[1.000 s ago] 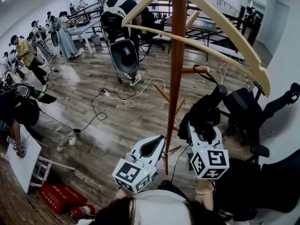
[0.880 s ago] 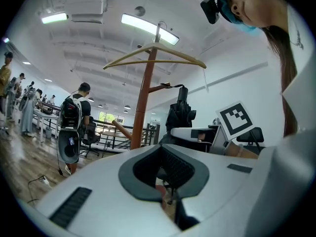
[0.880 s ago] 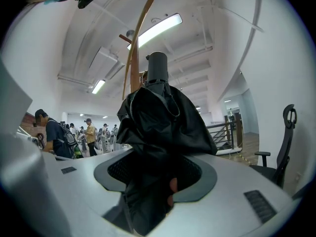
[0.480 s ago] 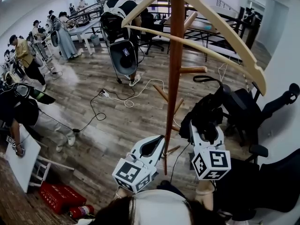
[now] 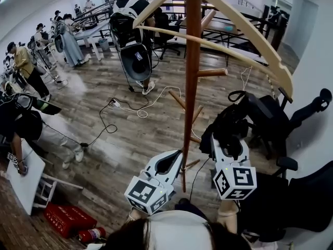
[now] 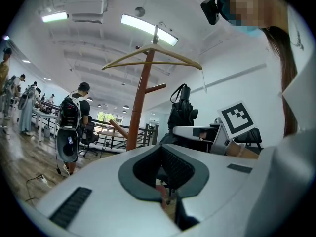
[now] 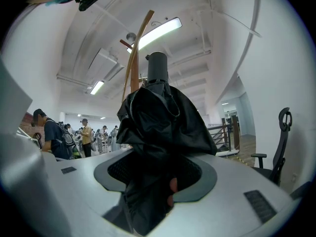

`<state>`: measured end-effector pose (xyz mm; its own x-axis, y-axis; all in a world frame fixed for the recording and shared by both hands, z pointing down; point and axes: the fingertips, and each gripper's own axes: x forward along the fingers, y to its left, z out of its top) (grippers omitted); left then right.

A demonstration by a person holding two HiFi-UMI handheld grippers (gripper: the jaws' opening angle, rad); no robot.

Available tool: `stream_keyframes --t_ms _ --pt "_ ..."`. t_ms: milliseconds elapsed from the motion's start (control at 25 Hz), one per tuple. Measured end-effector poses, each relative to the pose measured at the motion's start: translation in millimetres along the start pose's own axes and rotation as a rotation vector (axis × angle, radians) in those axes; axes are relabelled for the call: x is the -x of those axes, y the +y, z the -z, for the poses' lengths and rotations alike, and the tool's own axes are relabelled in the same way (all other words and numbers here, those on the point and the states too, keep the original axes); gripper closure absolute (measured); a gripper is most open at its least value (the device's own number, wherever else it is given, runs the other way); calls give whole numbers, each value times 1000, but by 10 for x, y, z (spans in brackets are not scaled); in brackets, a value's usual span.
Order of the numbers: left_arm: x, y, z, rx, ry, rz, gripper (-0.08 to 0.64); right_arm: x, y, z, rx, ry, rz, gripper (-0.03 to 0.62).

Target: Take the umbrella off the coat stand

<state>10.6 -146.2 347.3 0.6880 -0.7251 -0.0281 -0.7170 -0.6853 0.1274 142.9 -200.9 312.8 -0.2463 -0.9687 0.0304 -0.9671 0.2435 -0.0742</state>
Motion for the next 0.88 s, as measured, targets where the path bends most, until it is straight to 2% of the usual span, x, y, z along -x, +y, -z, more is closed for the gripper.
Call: stream_keyframes --t_ms 880 --pt "396 -190 135 9 19 36 551 431 235 219 14 30 37 350"
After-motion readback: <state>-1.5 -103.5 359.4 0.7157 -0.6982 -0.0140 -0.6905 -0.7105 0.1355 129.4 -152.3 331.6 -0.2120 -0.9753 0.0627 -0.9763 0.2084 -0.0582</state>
